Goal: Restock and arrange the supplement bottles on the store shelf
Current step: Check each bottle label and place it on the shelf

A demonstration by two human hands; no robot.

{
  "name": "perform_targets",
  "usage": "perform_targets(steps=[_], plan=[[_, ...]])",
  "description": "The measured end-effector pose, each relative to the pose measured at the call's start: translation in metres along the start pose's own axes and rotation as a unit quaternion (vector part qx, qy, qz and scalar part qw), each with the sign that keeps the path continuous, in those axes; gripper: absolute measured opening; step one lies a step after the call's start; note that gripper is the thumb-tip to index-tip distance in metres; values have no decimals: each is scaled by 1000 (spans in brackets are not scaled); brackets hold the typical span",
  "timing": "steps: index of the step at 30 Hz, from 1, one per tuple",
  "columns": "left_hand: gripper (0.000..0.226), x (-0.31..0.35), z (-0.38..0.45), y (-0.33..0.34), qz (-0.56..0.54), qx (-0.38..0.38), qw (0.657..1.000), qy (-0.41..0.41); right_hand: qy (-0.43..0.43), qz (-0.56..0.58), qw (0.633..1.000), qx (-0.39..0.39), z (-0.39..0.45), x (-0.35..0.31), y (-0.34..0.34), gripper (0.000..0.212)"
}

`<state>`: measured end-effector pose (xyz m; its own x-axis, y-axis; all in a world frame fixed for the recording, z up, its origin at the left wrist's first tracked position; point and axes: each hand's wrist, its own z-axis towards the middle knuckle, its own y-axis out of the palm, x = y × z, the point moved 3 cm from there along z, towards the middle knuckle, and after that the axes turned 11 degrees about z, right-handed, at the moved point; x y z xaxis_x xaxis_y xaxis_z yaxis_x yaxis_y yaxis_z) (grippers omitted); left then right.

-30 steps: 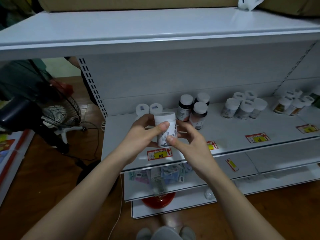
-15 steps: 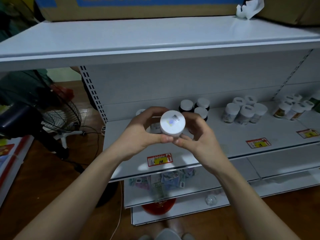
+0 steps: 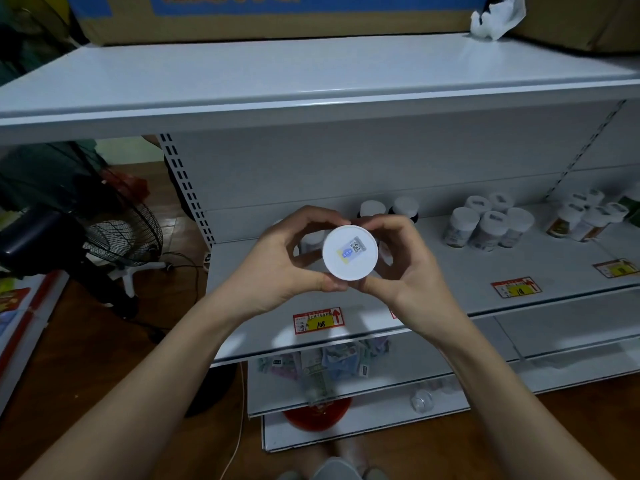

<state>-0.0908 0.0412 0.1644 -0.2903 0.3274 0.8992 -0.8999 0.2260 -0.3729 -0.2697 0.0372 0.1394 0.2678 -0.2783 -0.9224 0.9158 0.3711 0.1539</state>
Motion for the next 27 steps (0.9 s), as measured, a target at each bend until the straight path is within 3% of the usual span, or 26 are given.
perform_targets(steps=[8,12,18,21,24,27], plan=[[63,-4,-2,-5,36,-12,999,-36,72,13,997,-3,-3,6,-5,59],[52,-3,-2,-4,-8,-19,993,-119,123,-21,992,-2,-1,7,-4,62],[32,0,4,-5,5,-2,976,-217,185,-10,982,25,1,1,8,49],[45,1,9,-5,19,-33,963,-267,227,8,973,51,4,-6,18,39],[59,3,13,-3,25,-58,947,-316,265,-6,960,88,11,-11,21,63],[67,4,16,-4,46,-73,942,-324,273,-6,957,101,15,-14,23,67]])
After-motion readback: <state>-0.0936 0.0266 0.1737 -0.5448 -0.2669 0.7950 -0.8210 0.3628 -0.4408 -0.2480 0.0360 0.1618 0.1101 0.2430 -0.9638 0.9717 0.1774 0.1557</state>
